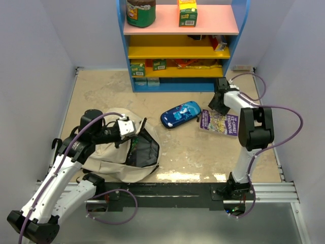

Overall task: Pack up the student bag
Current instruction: Move the book to the center of the board, then pick up the book from the center of the board, then place the book in the student bag.

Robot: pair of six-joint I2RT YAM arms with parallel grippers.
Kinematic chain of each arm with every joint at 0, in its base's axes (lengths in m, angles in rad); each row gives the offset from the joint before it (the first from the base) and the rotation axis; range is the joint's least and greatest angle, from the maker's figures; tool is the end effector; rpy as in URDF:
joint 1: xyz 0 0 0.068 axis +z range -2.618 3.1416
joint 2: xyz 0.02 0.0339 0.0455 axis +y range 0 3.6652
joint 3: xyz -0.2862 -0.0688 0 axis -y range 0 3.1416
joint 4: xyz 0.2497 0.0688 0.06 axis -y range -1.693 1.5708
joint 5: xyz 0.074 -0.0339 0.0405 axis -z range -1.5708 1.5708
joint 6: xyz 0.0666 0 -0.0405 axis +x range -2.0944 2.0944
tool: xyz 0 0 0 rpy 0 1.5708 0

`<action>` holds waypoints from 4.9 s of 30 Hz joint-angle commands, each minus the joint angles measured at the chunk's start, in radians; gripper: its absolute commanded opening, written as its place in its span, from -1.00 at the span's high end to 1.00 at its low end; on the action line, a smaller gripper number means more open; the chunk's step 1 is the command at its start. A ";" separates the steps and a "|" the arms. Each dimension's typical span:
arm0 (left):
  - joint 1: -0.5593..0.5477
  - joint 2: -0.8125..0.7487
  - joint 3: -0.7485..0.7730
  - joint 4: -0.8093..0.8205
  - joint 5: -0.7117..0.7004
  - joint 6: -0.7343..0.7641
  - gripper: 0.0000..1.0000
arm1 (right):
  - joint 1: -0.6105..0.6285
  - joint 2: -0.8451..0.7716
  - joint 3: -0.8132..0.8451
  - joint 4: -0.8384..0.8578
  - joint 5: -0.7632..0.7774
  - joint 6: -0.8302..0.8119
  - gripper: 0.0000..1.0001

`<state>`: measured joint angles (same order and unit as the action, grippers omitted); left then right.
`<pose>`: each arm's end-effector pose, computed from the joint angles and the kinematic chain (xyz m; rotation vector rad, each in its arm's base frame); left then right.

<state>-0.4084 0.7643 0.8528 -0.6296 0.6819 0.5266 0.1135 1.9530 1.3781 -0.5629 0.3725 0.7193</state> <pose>0.1344 -0.1039 0.3286 1.2602 1.6051 -0.6418 0.4260 0.0242 0.1702 0.8755 2.4415 -0.2161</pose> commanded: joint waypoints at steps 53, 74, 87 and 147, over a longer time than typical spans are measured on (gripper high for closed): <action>-0.006 -0.010 0.068 0.094 0.073 -0.022 1.00 | 0.078 -0.749 -0.786 0.163 -0.262 0.370 -0.86; -0.006 0.010 0.081 0.077 0.090 -0.010 1.00 | 0.077 -0.629 -0.890 0.400 -0.265 0.364 -0.16; -0.006 -0.005 0.069 0.068 0.107 -0.011 1.00 | 0.081 -0.721 -0.867 0.385 -0.288 0.298 1.00; -0.006 -0.128 -0.005 0.156 -0.015 -0.172 1.00 | 0.701 -0.403 -0.599 1.178 -0.925 0.691 1.00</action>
<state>-0.4107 0.6441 0.7647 -0.5285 0.6224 0.3580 0.8639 1.3022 0.7341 0.3733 -0.3817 1.3808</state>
